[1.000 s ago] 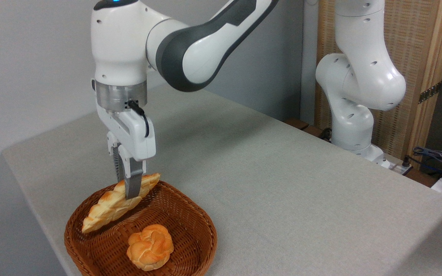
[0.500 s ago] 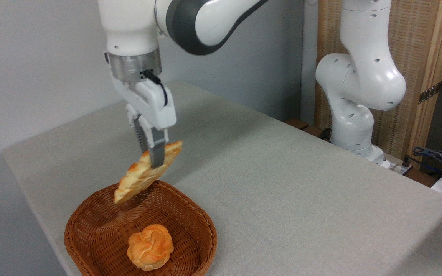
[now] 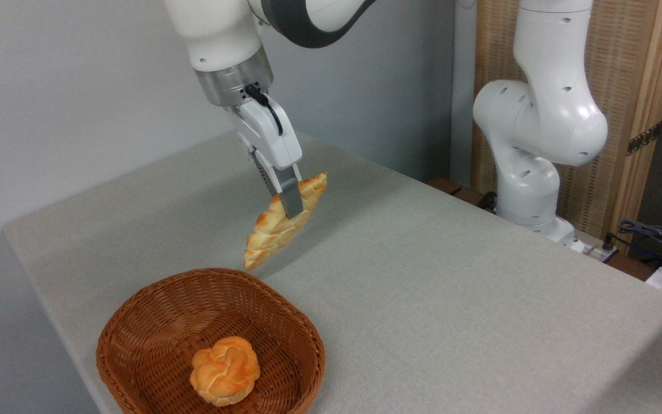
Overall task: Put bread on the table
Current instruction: 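Lift the braided loaf out of the basket, then lower the loaf onto the table beside the basket and release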
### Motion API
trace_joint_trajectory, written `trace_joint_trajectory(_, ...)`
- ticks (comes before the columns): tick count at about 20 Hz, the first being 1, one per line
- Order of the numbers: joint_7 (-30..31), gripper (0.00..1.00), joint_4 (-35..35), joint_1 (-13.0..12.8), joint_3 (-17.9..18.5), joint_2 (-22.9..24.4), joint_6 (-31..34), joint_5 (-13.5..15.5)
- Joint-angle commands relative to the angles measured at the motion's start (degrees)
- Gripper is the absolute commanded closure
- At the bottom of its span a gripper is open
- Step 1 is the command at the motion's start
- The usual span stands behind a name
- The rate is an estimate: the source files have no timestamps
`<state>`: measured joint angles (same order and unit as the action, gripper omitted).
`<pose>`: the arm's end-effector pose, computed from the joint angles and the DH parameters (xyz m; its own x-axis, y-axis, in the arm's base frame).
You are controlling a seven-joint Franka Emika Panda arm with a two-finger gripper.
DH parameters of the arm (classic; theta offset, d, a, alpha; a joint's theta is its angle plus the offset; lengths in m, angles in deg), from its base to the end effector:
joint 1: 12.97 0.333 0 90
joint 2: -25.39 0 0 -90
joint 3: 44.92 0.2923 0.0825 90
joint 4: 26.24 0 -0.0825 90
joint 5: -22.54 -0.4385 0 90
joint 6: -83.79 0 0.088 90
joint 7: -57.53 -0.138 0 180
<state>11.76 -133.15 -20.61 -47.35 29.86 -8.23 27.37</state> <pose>0.5564 -0.1107 0.4657 0.5639 -0.8229 -0.0697 -0.8033 -0.5662 0.1848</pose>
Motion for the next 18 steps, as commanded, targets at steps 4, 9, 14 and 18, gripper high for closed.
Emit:
trace_joint_trajectory(4,-1.9,0.00,-1.2,-0.4,-0.1,-1.0,1.0,0.8)
trace_joint_trajectory(9,-1.9,0.00,-1.2,-0.5,-0.1,-1.5,0.4,0.8)
trace_joint_trajectory(14,-1.8,0.00,-1.1,-0.5,-0.1,-1.3,-4.5,0.4)
trace_joint_trajectory(18,-0.9,0.00,-0.6,0.0,0.6,-1.0,-13.2,0.1)
